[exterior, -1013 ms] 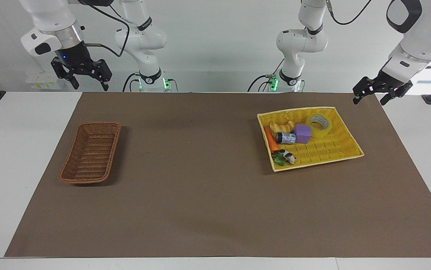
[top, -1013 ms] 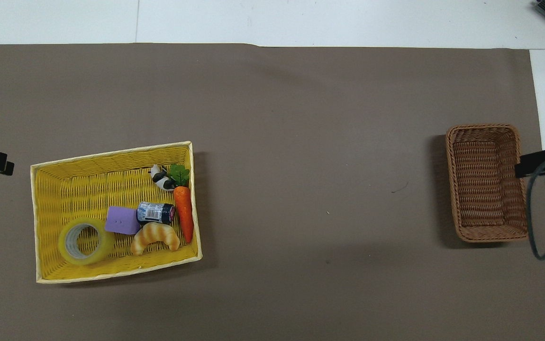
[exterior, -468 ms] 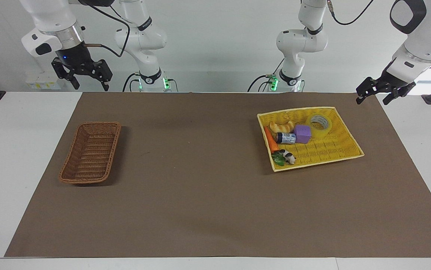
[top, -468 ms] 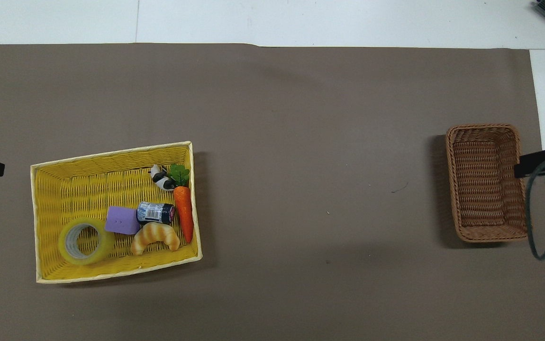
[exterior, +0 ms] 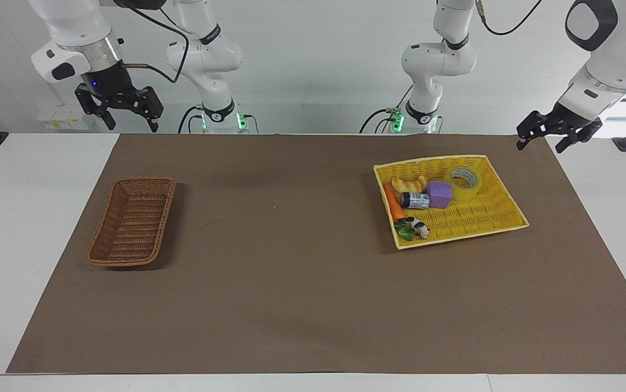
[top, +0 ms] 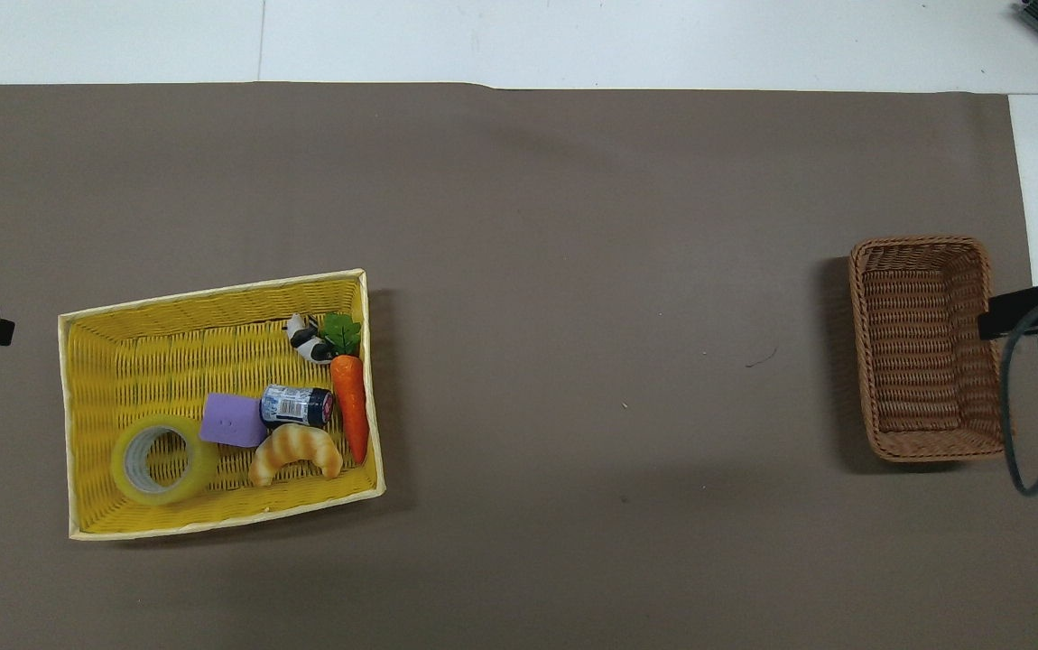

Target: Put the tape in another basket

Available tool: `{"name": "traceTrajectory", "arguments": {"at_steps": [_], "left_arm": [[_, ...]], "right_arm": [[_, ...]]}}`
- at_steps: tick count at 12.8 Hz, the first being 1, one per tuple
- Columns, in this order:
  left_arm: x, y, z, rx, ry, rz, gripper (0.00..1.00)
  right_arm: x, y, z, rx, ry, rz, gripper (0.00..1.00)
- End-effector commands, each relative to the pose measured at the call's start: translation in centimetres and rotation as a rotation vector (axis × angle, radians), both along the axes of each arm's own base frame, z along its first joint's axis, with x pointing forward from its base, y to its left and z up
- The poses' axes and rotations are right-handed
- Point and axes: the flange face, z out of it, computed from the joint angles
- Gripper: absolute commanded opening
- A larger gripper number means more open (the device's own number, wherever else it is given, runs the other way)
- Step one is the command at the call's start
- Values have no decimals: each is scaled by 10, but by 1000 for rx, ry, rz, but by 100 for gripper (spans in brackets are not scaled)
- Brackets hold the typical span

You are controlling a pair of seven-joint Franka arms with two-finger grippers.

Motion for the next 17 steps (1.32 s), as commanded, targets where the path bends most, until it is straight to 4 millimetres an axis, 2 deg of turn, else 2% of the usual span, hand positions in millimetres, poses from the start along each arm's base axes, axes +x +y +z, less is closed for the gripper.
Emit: {"name": "traceTrajectory", "arguments": {"at_steps": [1,4,11,17], "left_arm": [[-9,3,-4,14,-16,-25,100],[-12,4,-8,11,-11,-36,100],[-20,3,-33,3,-5,-103,100],[-20,5,-33,3,-8,-95,100]], "right_arm": [[-6,0,0,23,-3,11,100],[-6,0,-1,23,-2,11,100],[-6,0,-1,24,0,11,100],[-6,0,-1,24,0,11,100]]}}
